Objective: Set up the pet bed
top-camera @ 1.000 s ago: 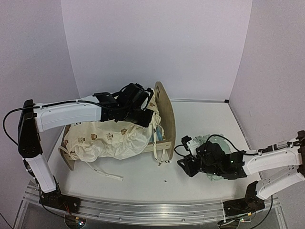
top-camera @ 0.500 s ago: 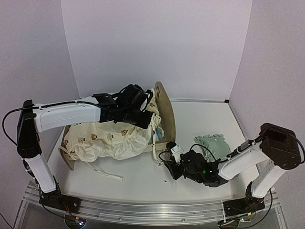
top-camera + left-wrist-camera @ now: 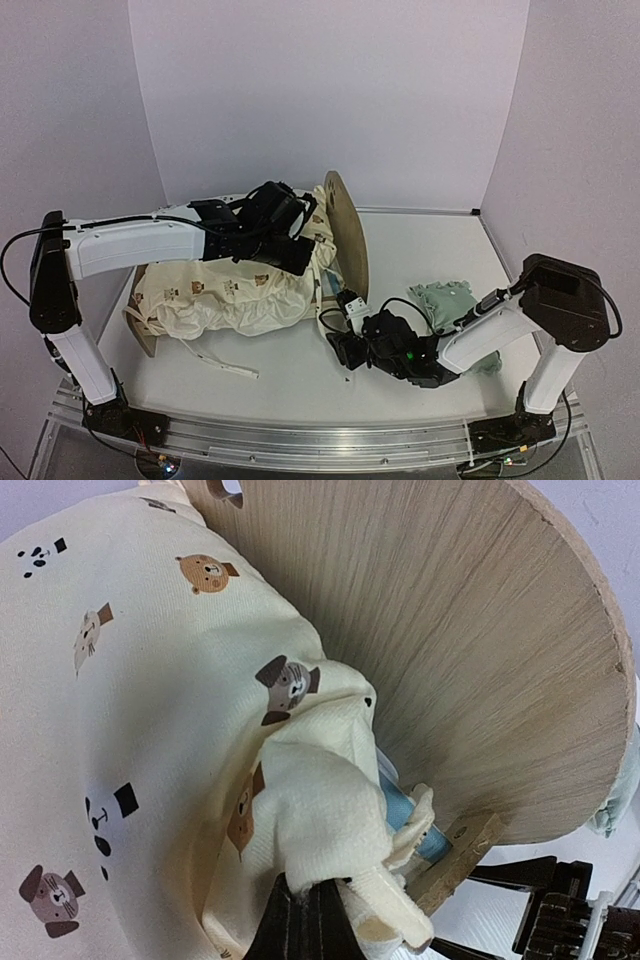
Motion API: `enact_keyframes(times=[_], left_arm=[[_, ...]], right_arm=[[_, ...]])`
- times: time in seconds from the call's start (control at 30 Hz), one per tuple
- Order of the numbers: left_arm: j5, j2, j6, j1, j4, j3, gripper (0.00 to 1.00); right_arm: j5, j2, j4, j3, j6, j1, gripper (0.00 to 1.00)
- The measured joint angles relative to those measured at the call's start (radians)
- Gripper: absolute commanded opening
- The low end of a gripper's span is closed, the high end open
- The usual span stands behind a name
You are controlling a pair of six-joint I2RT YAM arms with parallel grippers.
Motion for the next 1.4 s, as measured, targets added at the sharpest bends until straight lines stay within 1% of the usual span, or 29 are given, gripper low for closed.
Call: enact_keyframes(times=[0.23, 0.53, 0.87, 0.97, 1.07, 1.17, 1.23, 1.4], left_arm=[[0.0, -0.003, 0.0, 0.0, 0.001, -0.006, 0.0], [0.002, -0.006, 0.0, 0.0, 0.001, -0.017, 0.0], [0.002, -0.012, -0.001, 0.0, 0.01, -0.036, 0.0], [0.002, -0.012, -0.001, 0.0, 0.01, -0.037, 0.0], [0.003, -0.012, -0.001, 0.0, 0.01, -0.037, 0.0], [0.005, -0.012, -0.001, 0.0, 0.01, -0.037, 0.0], [0.008, -0.012, -0.001, 0.0, 0.01, -0.037, 0.0], [0.028, -0.012, 0.0, 0.0, 0.011, -0.037, 0.04]], right_arm=[[0.005, 0.006, -0.027, -0.007, 0.002, 0.0, 0.61], [0.022, 0.096, -0.07, 0.033, 0.014, 0.0, 0.6], [0.077, 0.148, -0.076, 0.07, 0.039, 0.001, 0.38], [0.107, 0.166, -0.079, 0.089, 0.04, 0.009, 0.26], [0.131, 0.175, -0.078, 0.096, 0.032, 0.019, 0.12], [0.146, 0.177, -0.079, 0.095, 0.031, 0.027, 0.03], [0.153, 0.177, -0.077, 0.092, 0.026, 0.03, 0.0], [0.15, 0.156, -0.062, 0.057, 0.023, 0.033, 0.0]])
